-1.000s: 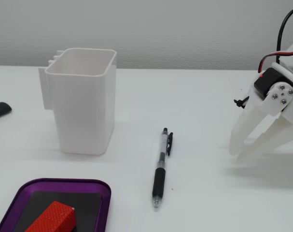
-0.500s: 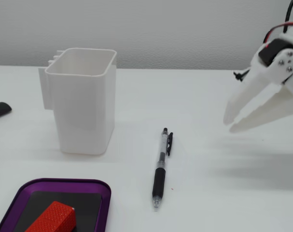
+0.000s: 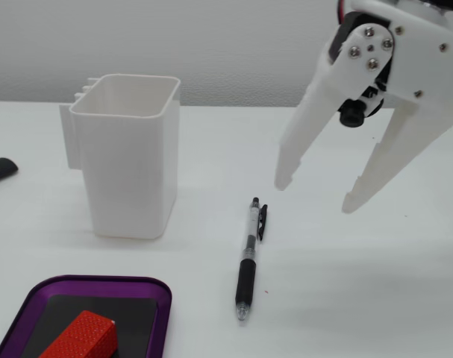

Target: Remove the cube from the box.

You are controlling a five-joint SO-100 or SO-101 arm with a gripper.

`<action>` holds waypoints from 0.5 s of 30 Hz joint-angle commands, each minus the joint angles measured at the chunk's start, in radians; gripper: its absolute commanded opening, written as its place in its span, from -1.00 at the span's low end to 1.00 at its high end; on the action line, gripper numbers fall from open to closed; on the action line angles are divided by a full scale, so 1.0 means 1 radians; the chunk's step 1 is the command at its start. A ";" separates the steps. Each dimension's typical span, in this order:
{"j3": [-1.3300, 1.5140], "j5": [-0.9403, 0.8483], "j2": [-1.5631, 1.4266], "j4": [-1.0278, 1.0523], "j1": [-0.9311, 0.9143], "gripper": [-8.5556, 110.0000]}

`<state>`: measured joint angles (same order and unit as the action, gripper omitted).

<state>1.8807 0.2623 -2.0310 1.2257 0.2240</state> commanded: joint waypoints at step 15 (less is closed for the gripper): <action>-0.900 0.097 0.772 0.026 0.054 -0.50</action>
<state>1.1413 0.3436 -1.3346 1.2333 0.2761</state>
